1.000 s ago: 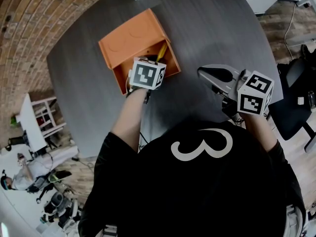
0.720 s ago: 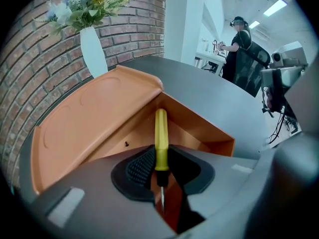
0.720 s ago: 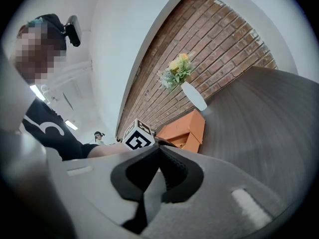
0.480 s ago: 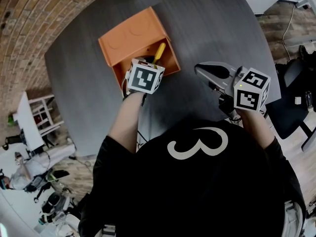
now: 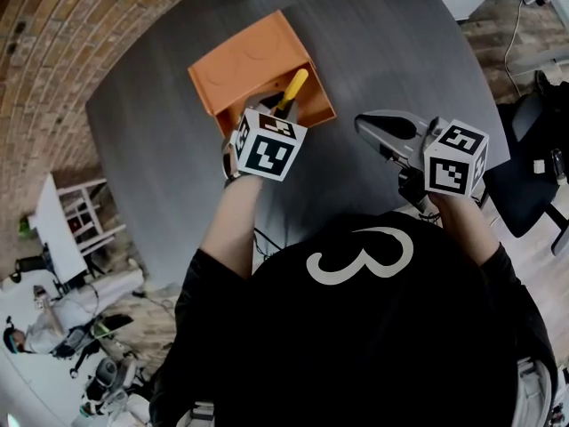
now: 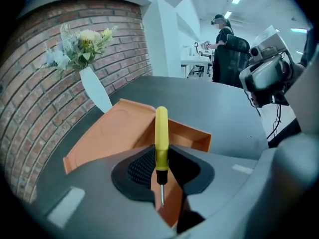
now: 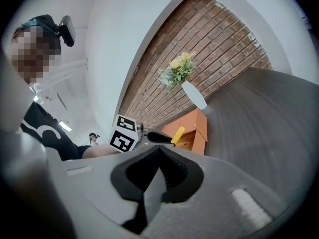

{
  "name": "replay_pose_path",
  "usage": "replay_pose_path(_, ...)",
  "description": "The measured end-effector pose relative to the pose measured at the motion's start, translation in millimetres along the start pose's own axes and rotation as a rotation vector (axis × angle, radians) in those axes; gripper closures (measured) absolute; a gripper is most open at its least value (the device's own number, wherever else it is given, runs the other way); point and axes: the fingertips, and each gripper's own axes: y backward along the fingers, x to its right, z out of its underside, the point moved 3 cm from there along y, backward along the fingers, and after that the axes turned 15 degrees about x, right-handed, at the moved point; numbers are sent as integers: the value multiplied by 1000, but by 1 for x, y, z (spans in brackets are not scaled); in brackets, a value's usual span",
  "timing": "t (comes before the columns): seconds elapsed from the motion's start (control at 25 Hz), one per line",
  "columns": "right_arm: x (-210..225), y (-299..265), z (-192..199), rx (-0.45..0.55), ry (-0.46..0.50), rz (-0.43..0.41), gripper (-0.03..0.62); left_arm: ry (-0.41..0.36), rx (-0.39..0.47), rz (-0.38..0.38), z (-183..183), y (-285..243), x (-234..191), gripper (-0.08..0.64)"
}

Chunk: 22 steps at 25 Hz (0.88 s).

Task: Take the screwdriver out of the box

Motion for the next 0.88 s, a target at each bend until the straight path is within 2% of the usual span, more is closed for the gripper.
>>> replay_pose_path(0.16,-15,1,2,21,24,13,591,14,82,-13,-14,24,0,460)
replay_pose_path(0.32,-36,3,-6,37,86,-13,591,71,190,-19,-32,52,1,460)
replay_pose_path(0.56,-67,7,-15,67,170,-25,591,224,364,-2,-45,105,11,460)
replay_pose_path(0.88,-113,17,-15,131,199,-74,591,427,550,-5,-42,174,30,460)
